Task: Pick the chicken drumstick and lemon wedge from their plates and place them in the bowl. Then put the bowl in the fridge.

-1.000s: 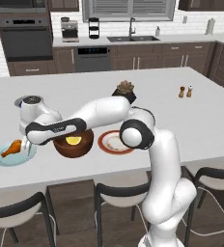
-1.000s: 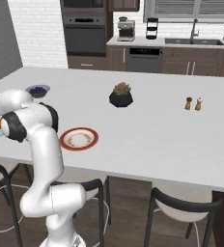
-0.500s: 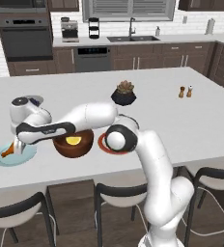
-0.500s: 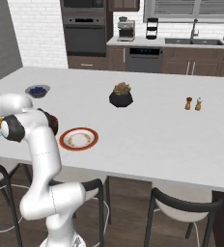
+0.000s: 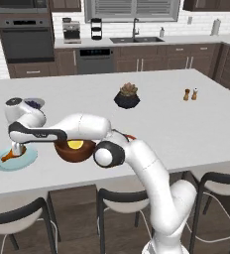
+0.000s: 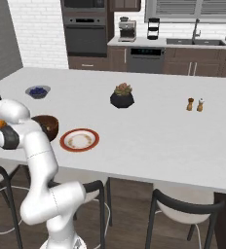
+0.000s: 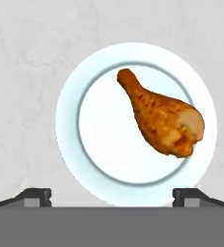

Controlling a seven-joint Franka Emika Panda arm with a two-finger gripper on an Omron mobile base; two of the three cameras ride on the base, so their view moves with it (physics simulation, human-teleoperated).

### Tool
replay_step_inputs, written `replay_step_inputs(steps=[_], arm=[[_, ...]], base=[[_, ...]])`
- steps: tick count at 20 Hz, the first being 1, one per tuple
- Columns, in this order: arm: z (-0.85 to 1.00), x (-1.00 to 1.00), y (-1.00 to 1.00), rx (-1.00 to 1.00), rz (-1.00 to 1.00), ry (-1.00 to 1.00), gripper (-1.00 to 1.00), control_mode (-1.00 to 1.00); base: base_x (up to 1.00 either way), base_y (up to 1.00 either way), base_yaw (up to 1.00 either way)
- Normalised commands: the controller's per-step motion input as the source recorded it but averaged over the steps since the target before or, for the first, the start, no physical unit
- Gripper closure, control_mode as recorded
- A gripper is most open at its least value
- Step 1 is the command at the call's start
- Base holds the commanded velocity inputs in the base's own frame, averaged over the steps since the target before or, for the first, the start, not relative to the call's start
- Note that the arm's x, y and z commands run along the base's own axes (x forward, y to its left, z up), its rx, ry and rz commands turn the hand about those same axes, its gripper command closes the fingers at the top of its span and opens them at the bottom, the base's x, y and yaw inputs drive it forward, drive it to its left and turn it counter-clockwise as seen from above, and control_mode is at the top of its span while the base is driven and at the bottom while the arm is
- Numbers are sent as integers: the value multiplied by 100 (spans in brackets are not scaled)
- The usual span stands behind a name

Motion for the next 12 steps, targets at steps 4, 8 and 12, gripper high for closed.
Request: replay_step_inputs(steps=[4, 8, 12], arm=[[-51, 1, 0, -3, 8, 0, -100, -100], [-12, 24, -1, -2, 11, 0, -100, -100], [0, 27, 0, 0, 16, 0, -100, -100]], base=[[0, 0, 0], [0, 0, 0], [0, 0, 0]])
